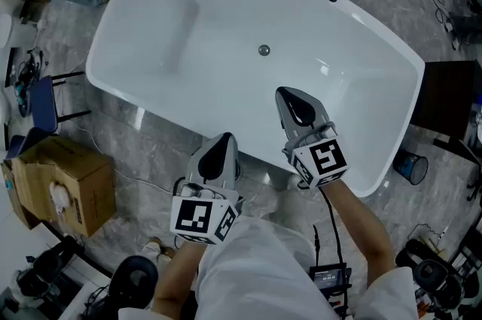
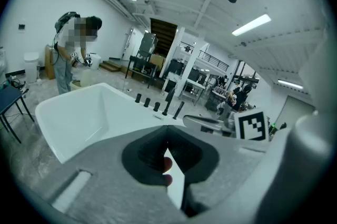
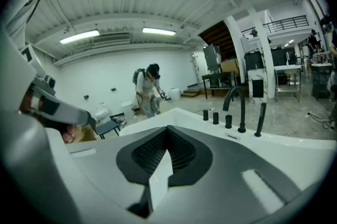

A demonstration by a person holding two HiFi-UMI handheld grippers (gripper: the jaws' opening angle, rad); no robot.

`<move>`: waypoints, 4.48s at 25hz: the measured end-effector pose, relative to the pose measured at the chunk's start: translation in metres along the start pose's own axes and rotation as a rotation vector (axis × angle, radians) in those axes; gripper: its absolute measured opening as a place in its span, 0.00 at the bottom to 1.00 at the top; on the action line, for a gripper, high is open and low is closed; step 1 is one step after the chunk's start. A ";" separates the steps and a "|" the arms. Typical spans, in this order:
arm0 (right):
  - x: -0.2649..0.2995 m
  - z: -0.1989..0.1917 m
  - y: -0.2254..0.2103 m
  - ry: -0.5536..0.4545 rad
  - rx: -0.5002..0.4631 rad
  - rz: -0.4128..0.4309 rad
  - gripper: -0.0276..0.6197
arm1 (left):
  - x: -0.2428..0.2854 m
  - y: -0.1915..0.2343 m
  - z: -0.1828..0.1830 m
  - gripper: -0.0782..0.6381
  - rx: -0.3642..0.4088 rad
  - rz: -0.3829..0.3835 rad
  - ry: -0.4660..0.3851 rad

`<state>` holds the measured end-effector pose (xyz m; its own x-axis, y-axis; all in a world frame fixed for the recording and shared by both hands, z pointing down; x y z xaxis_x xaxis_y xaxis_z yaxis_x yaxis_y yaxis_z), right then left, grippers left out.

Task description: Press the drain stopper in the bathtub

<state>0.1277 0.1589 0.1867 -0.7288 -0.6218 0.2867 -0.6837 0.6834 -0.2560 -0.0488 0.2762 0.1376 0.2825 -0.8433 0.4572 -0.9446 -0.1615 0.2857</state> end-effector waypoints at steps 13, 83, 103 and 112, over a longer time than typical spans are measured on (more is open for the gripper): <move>-0.459 0.011 0.094 0.011 0.183 -0.063 0.04 | -0.226 -0.332 -0.077 0.11 -0.035 -0.036 0.051; -0.109 0.093 0.088 0.068 0.113 -0.203 0.04 | -0.055 -0.050 0.096 0.11 0.084 -0.125 0.073; 0.062 -0.004 0.006 0.181 0.126 -0.190 0.04 | 0.091 0.085 0.012 0.11 -0.014 -0.132 0.152; 0.131 -0.074 -0.042 0.215 0.149 -0.200 0.04 | 0.150 0.119 -0.042 0.11 -0.053 -0.123 0.198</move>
<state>0.0636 0.0768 0.3037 -0.5661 -0.6317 0.5296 -0.8218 0.4828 -0.3027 -0.1116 0.1525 0.2754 0.4267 -0.7012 0.5711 -0.8926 -0.2252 0.3905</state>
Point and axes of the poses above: the fingertips, and each gripper's own axes: x forward along the fingers, y to its left, z out of its top, the point moved 10 cm from there along -x, backward along the fingers, and after that the axes turned 3 degrees about x, right-handed, at the moved point
